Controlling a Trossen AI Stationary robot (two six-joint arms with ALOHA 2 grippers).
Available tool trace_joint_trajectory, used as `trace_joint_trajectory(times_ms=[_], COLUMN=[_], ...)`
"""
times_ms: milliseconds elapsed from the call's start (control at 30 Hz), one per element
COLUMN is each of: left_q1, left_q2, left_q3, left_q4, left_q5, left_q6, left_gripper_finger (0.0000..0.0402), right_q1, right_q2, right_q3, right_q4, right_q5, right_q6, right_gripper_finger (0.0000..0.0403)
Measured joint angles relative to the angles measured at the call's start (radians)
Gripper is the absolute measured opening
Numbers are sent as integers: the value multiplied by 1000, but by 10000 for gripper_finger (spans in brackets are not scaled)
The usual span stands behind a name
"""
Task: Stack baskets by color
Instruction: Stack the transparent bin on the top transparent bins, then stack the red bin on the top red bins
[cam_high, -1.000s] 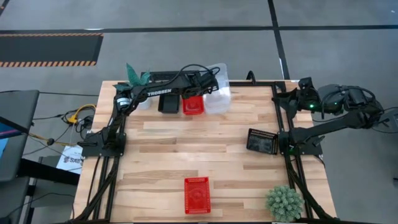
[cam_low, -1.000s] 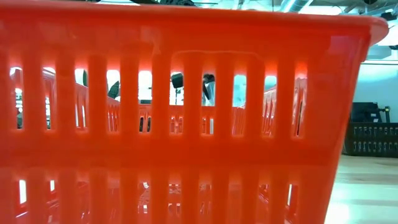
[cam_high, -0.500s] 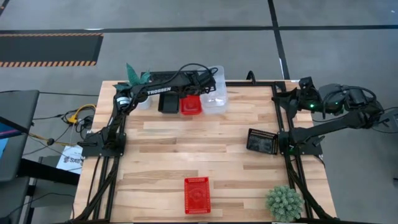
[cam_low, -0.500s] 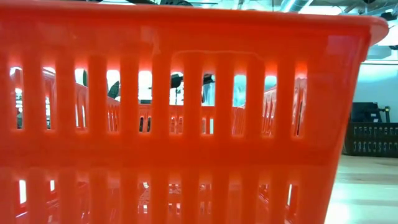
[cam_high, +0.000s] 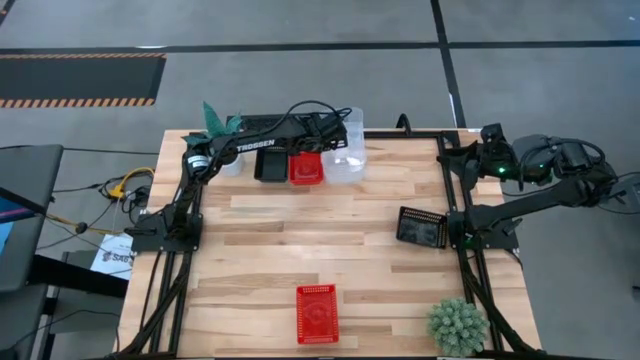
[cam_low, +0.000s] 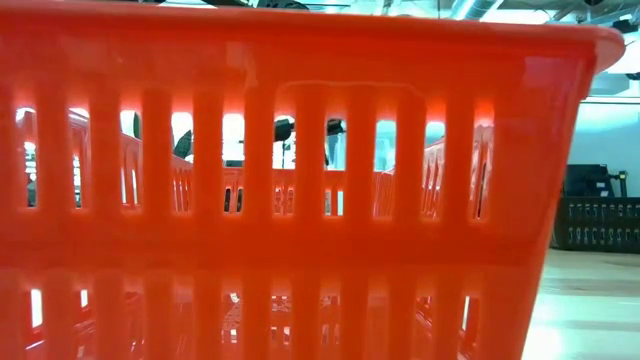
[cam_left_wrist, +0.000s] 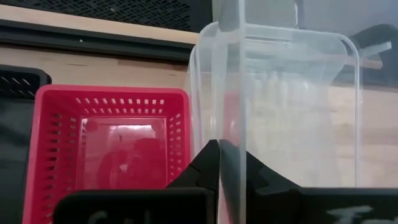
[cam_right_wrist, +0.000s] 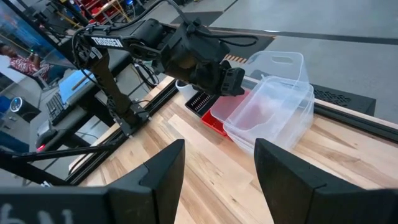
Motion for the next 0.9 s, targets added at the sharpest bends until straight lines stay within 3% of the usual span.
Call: trace_joint_trajectory(times_ms=[167, 467, 600, 733, 900], left_q1=[1, 10, 14, 16, 2], left_q2=[0, 0, 0, 0, -24], left_q3=[0, 0, 12, 88, 254], left_q4=[1, -2, -15, -88, -273], left_q5=[10, 67, 154, 210, 188], left_q6=[22, 40, 73, 159, 289], left_gripper_finger=[27, 109, 137, 153, 155], right_q1=[0, 0, 0, 0, 0], right_q2=[0, 0, 0, 1, 32], right_q3=[0, 0, 0, 0, 0], right_q4=[0, 0, 0, 0, 20], right_q5=[0, 0, 0, 0, 0], right_q6=[0, 1, 1, 0, 1], right_gripper_finger=[214, 214, 214, 214, 214])
